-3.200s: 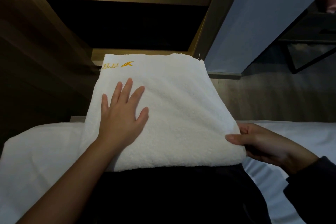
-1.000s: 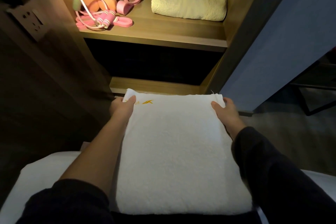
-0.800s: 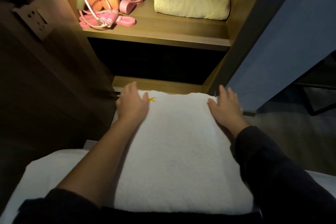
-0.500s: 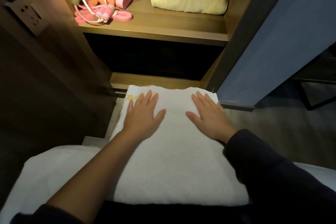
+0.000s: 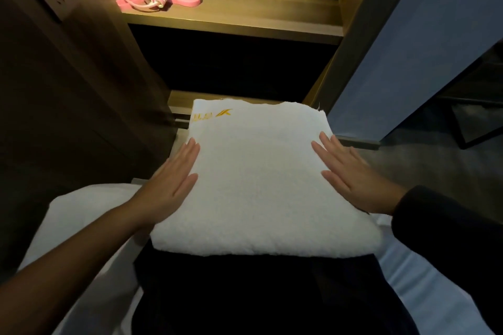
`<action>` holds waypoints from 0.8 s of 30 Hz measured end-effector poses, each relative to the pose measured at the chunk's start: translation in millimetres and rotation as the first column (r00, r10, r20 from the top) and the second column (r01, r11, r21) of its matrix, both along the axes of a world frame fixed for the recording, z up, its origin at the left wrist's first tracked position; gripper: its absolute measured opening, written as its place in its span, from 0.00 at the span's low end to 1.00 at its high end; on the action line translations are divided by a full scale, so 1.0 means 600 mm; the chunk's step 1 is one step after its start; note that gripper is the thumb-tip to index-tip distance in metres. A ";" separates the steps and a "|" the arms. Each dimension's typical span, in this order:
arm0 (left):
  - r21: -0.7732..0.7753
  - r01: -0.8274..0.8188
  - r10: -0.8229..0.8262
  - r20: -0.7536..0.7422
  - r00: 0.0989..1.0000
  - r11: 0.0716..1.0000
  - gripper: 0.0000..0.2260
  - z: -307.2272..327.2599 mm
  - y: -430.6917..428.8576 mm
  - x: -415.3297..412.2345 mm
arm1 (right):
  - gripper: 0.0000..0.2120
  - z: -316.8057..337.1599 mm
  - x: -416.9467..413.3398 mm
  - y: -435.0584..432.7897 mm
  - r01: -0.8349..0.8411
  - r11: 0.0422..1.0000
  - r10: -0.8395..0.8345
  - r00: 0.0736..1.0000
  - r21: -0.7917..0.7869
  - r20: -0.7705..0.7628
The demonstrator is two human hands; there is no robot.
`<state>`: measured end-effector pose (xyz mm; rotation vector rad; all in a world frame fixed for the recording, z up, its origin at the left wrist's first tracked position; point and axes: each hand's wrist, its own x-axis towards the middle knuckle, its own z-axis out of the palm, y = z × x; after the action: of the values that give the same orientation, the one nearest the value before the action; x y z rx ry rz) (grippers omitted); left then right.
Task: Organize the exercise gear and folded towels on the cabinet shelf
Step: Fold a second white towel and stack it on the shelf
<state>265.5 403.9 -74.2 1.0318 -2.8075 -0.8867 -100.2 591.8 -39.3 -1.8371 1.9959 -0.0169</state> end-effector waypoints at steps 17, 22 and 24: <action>-0.279 0.304 -0.313 0.015 0.950 0.911 0.37 0.101 0.110 0.060 | 0.40 0.065 0.068 0.164 -0.241 0.948 0.236 0.971 -0.207 -0.048; -0.424 0.290 -0.223 0.200 0.954 0.858 0.46 0.100 0.161 0.006 | 0.43 0.066 0.123 0.137 -0.266 0.946 0.213 0.941 -0.185 -0.263; -0.463 0.254 -0.189 0.182 0.965 0.849 0.43 0.102 0.171 -0.005 | 0.34 0.057 0.143 0.125 -0.254 0.957 0.209 0.939 -0.141 -0.273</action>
<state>262.6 506.6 -13.1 0.7192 -3.0532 -0.0890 -14.7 666.5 -5.2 -2.2812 1.9803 0.1257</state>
